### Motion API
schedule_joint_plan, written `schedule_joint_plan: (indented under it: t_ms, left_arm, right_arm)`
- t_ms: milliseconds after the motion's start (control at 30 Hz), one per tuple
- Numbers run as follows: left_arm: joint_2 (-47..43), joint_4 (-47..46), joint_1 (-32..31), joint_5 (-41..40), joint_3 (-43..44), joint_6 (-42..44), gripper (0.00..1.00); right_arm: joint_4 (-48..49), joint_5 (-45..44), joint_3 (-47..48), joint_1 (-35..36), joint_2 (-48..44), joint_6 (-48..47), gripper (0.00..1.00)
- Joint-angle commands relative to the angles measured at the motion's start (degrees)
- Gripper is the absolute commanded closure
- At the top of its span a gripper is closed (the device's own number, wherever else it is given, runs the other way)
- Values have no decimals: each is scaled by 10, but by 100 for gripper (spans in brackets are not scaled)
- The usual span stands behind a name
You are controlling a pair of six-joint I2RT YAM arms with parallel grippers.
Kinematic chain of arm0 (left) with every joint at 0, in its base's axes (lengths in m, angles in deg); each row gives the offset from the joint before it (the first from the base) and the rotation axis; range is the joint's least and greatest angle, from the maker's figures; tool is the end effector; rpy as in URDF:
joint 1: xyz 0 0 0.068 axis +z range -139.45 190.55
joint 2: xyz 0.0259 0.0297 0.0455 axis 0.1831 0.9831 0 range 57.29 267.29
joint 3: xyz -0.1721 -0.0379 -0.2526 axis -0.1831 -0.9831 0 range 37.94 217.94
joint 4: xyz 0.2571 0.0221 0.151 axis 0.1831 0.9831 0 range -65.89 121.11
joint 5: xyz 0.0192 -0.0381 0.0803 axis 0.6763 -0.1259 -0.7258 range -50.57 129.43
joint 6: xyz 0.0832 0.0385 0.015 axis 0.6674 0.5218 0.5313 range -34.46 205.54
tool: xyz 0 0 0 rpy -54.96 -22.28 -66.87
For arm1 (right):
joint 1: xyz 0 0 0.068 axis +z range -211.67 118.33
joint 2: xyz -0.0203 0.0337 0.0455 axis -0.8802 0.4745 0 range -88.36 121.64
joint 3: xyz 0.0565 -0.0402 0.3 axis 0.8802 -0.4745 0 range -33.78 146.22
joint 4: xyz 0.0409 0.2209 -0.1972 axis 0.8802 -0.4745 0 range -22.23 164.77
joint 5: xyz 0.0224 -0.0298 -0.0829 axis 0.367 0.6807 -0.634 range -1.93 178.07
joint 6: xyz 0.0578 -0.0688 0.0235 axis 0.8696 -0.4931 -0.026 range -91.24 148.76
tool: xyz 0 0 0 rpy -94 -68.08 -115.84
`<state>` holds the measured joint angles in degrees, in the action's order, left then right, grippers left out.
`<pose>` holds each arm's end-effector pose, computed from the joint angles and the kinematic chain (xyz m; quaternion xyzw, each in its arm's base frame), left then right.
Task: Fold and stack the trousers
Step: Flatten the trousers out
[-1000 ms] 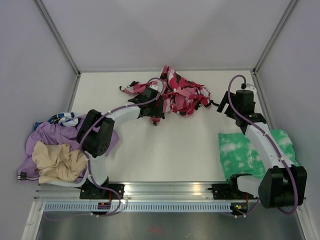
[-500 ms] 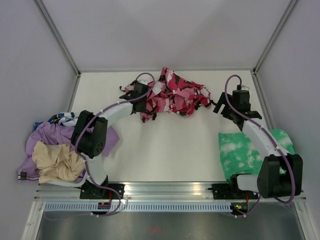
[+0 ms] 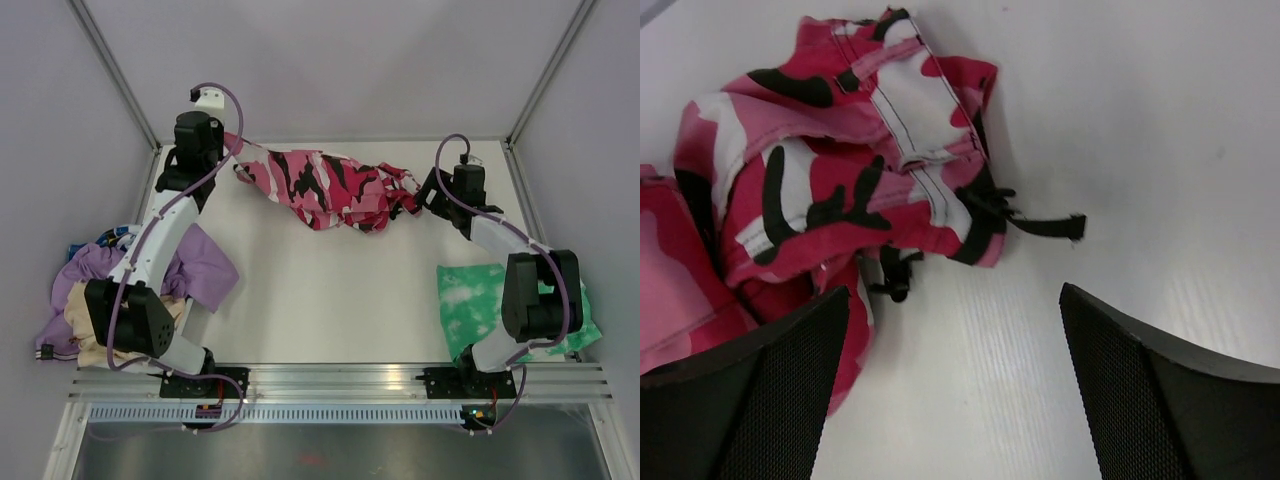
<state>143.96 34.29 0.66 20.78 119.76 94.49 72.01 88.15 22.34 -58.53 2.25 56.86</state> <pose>0.4374 -0.0491 0.4092 0.0309 0.7886 0.1237 0.6016 0.4166 0.0230 0.2065 0.1933 0.8748 0.1202 0.4277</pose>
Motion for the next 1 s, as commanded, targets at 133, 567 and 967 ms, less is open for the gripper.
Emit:
schedule_joint_plan:
  t_ms: [133,567,967]
  left_arm:
    - [30,-27,64,-28,16,48,98]
    - [18,-15,75,-30,10,60,98]
    - [18,-16,76,-27,8,68,98]
  right_arm:
    - [98,60,110,12,143,28,11]
    - [39,5,145,36,223,83,11]
    - [63,-7,153,39,272,88,45]
